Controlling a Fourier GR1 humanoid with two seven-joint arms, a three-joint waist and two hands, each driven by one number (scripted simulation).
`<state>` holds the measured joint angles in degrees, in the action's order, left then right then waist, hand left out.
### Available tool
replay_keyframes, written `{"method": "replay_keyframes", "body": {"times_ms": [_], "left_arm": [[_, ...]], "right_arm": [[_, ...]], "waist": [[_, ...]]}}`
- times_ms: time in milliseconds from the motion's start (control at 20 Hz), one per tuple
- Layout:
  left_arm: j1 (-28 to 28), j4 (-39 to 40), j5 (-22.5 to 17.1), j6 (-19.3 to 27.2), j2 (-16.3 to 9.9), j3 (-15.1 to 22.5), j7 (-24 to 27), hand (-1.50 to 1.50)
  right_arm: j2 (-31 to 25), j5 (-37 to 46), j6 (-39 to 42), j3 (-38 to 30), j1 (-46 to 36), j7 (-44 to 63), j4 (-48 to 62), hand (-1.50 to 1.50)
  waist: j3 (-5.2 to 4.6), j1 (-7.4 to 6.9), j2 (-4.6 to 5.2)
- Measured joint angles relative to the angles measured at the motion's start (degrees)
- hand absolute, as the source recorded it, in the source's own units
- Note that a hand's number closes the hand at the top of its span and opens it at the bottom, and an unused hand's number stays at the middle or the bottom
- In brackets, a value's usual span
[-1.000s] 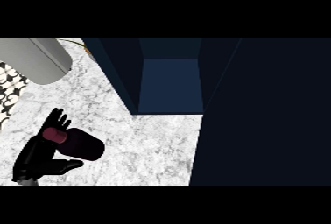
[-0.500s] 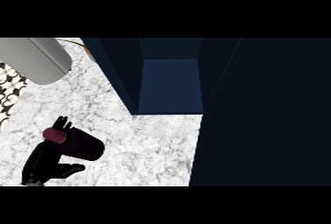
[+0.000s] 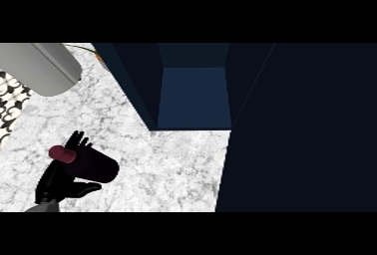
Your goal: Pick up the wine, place it into the cabinet and close the cabinet
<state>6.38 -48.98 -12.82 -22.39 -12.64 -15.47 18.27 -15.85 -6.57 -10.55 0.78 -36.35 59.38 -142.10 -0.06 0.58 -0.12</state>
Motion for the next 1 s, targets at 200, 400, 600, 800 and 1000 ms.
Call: {"method": "replay_keyframes", "body": {"times_ms": [200, 400, 600, 800, 1000], "left_arm": [[2.9, 3.8, 0.8, 0.6, 0.0, -0.1, 2.1, -1.50], [4.1, 5.9, -0.6, -1.1, 0.8, -0.4, 2.5, 1.50], [5.2, 7.9, 0.7, -2.8, 1.2, 0.8, 5.6, 1.50], [5.9, 7.1, 5.5, -1.7, 1.1, 4.0, 11.1, 1.50], [5.9, 6.7, 8.8, 0.0, 0.8, 5.6, 16.4, 1.50]], "right_arm": [[0.1, 0.3, -0.1, 0.6, 0.7, -0.5, 0.0, -1.50], [0.1, 0.5, -0.4, 0.7, 0.2, -0.3, 0.1, -1.50], [-0.9, 0.3, -0.3, -0.6, -0.6, 0.5, -0.1, -1.50], [-0.3, 0.3, -0.3, -0.2, 0.1, -0.3, 0.1, -1.50], [-0.2, 0.3, -0.2, -0.8, 0.3, -0.9, 0.7, -1.50]], "waist": [[0.00, -0.02, 0.02], [0.02, -0.10, 0.00], [0.01, 0.12, -0.03], [0.03, 0.17, -0.03], [0.02, -0.06, 0.01]]}}
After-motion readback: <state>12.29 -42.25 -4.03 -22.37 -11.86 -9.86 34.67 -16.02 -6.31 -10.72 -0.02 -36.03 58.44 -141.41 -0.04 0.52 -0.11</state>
